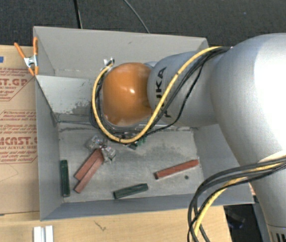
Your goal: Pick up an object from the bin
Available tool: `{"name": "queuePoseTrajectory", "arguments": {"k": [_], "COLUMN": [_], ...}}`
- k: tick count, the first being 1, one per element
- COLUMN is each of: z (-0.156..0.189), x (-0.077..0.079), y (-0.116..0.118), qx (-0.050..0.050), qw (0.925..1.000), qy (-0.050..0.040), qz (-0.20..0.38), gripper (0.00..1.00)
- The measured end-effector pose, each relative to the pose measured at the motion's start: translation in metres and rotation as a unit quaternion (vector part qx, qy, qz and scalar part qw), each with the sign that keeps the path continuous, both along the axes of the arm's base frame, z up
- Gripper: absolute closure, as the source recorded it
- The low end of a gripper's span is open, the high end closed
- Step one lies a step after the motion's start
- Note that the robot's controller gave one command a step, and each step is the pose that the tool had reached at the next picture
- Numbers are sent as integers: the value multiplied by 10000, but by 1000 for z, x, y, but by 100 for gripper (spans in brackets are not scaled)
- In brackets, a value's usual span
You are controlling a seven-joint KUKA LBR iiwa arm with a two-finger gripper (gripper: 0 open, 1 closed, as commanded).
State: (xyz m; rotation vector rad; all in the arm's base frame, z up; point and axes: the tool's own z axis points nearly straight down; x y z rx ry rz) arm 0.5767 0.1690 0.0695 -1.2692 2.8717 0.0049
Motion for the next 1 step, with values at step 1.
{"name": "queuePoseTrajectory", "arguments": {"k": [1], "z": [212], "x": [13], "y": [-5], "qx": [-3], "qw": [10000], "qy": [-38], "qz": [13], "gripper": [100]}}
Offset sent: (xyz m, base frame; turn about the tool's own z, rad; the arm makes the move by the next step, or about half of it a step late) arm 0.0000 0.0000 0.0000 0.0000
